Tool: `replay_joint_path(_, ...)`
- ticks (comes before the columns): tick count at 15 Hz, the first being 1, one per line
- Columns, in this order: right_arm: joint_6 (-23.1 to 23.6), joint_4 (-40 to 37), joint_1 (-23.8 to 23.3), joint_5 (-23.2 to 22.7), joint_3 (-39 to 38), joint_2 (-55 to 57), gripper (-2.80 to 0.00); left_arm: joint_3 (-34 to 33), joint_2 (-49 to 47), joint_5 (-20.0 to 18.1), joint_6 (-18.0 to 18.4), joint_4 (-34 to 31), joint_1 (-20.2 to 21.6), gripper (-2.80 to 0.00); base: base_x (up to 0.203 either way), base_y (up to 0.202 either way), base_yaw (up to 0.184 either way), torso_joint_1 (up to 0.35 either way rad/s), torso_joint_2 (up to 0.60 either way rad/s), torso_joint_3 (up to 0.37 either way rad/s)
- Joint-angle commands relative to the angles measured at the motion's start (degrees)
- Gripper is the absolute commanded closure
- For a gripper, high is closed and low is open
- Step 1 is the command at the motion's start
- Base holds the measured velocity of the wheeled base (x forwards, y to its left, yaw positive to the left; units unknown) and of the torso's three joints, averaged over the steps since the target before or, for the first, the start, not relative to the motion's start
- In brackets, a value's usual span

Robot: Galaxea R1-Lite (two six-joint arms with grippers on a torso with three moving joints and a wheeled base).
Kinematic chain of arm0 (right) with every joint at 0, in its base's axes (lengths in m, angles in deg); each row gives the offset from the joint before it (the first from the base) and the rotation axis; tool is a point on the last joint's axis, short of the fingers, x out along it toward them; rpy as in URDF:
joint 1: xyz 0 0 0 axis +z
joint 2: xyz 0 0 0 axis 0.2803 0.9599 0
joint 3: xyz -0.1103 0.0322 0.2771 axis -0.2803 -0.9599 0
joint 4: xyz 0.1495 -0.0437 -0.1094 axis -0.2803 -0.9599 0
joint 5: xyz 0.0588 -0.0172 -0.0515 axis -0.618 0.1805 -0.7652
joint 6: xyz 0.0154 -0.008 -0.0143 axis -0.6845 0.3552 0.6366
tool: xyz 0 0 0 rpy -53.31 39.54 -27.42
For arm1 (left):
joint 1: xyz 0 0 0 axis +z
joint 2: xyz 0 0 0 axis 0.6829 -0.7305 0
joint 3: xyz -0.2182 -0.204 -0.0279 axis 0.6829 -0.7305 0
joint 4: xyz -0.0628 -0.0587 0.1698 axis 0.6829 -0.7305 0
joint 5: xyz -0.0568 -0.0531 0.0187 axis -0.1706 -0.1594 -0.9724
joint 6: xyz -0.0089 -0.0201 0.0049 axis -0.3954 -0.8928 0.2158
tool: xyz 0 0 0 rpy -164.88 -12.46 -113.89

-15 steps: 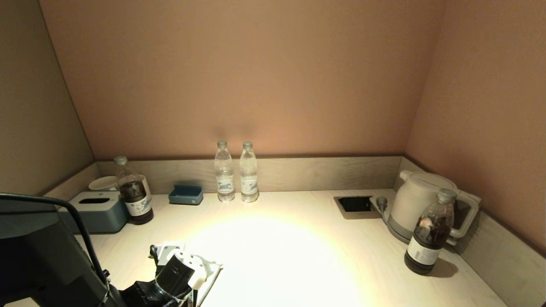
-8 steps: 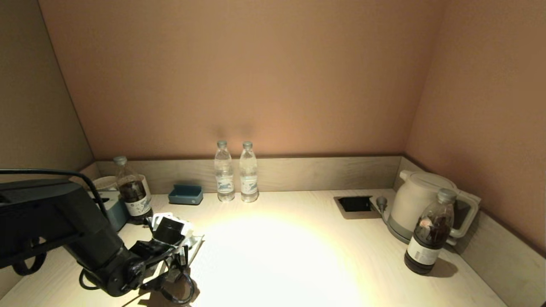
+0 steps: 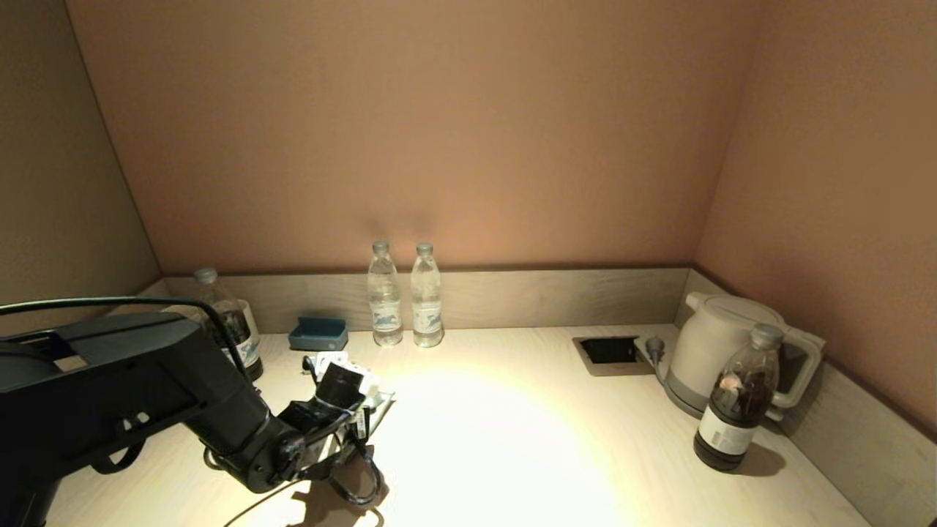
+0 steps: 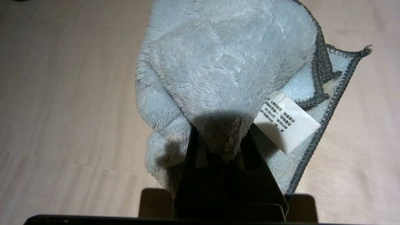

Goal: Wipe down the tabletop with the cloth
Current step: Sweep the stains on the table

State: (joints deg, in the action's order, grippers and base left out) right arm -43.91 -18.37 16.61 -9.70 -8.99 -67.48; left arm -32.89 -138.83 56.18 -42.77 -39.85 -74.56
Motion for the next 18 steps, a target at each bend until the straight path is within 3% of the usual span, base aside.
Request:
replay_joint_path(1,0.03,0.00,0.02,-0.02,0.04,0.00,0.00,0.31,0.40,0.36,-0.19,0.23,-3.81,0.00,0.000,0.000,0.000,0.000,0.00,0.000)
replay_joint_path(10,0.03,0.00,0.02,-0.02,-0.05,0.00,0.00,-1.14,5.45,1.68,-0.25,-0.74,-25.96,0.00,0.000,0.000,0.000,0.000,0.00,0.000)
replay_joint_path(13,0.03,0.00,0.02,-0.02,0.03,0.00,0.00,-4.06,5.85,3.52,-0.26,-0.44,-28.75,0.00,0.000,0.000,0.000,0.000,0.00,0.000)
replay_joint_path(18,0.03,0.00,0.02,-0.02,0.00,0.00,0.00,-12.59,9.52,9.09,-0.88,-0.22,-27.20,0.00,0.000,0.000,0.000,0.000,0.00,0.000)
